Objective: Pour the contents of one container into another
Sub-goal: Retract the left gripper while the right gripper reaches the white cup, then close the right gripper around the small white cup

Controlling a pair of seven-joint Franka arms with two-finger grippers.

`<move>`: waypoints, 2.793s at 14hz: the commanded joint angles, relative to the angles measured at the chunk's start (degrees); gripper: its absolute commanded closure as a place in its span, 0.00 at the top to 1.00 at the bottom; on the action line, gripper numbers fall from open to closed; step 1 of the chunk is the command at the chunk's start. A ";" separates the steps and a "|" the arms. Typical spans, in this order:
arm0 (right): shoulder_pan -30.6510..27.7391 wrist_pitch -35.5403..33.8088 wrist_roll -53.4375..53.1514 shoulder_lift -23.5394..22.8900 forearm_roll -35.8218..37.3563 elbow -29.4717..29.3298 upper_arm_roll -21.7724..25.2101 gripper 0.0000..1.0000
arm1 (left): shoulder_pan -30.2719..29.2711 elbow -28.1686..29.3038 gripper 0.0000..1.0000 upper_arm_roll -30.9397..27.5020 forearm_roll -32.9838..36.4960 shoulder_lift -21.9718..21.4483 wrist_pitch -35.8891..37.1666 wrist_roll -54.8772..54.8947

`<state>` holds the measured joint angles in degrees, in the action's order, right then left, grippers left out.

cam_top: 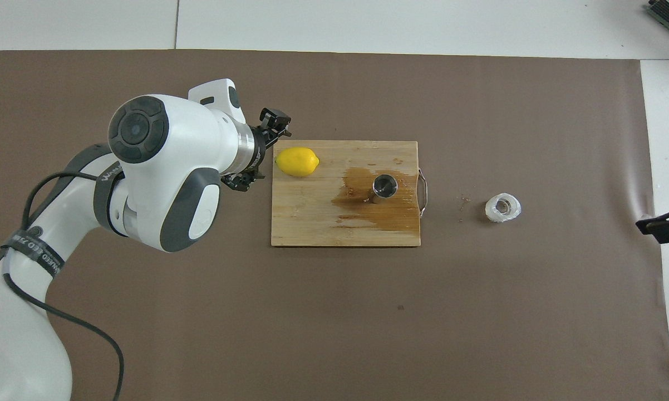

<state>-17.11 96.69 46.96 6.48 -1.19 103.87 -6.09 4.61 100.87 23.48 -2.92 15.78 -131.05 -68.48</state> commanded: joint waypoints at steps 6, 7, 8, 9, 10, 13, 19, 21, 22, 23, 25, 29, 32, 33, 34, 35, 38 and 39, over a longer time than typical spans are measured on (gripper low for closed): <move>-3.55 12.02 36.84 -5.32 -11.80 8.98 -0.32 1.00 | -8.11 1.70 1.00 -0.45 5.47 -6.99 11.60 33.14; -3.72 12.03 41.93 -7.78 -14.17 9.07 -0.32 1.00 | -8.91 1.61 1.00 -0.45 5.47 -7.60 11.78 33.32; -4.42 13.16 48.95 -10.59 -17.67 9.07 -0.32 1.00 | -9.87 1.53 1.00 -0.45 5.55 -8.65 11.61 33.49; -4.78 15.69 55.54 -12.01 -20.49 9.25 -0.32 1.00 | -10.75 1.53 1.00 -0.54 5.64 -9.80 11.52 34.54; -4.78 16.50 59.26 -13.41 -22.70 9.60 -0.32 1.00 | -12.41 1.53 1.00 -0.54 5.64 -10.85 11.95 38.29; -5.66 19.92 67.71 -15.71 -32.98 14.16 -0.32 1.00 | -18.48 0.65 1.00 -0.54 5.56 -12.79 17.13 52.61; -6.36 20.20 80.45 -24.04 -49.58 17.51 -0.32 1.00 | -19.46 -5.32 1.00 -0.63 5.03 -13.23 29.86 60.88; -5.66 21.34 81.62 -24.67 -50.58 17.51 -0.32 1.00 | -19.37 -5.59 1.00 -1.59 5.03 -13.58 32.42 63.90; -5.66 21.17 81.71 -24.68 -50.67 17.51 -0.41 1.00 | -18.85 -5.85 1.00 -2.64 5.03 -13.85 33.65 64.43; -5.66 20.99 82.06 -24.76 -50.75 17.51 -0.41 1.00 | -17.54 -6.29 1.00 -4.65 4.94 -14.28 34.19 65.04; -5.66 20.90 84.42 -25.73 -52.41 17.51 -0.50 1.00 | -12.19 -6.74 1.00 -10.61 4.33 -14.55 35.15 65.57; -4.26 21.17 87.34 -27.14 -57.24 17.51 -0.94 1.00 | -4.00 -6.82 1.00 -20.66 2.13 -16.66 35.68 69.88; -3.38 23.63 89.80 -27.22 -59.36 17.60 -0.94 1.00 | -4.61 -8.40 1.00 -19.88 2.13 -17.45 37.18 70.15; -3.11 23.72 89.80 -27.22 -59.63 17.69 -0.94 1.00 | -4.69 -8.41 1.00 -19.70 2.04 -17.80 37.61 70.06; -3.11 23.46 89.80 -27.22 -59.81 17.77 -0.94 1.00 | -4.70 -8.49 1.00 -19.70 2.04 -18.59 38.14 70.06; -3.11 23.19 89.71 -27.22 -59.81 18.04 -0.94 1.00 | -4.70 -8.41 1.00 -19.53 2.04 -18.86 38.67 70.06; -2.93 24.68 89.89 -27.14 -59.72 18.83 -0.76 0.79 | -4.26 -6.30 1.00 -19.44 2.04 -20.79 38.85 70.06; -2.93 24.68 89.89 -27.14 -59.55 18.92 -0.76 0.64 | -4.60 -6.47 1.00 -19.00 2.04 -20.79 39.63 70.14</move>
<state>-19.89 120.26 134.92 -20.61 -59.19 121.84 -6.71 -0.33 93.12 4.59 -0.18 -3.75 -92.66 0.85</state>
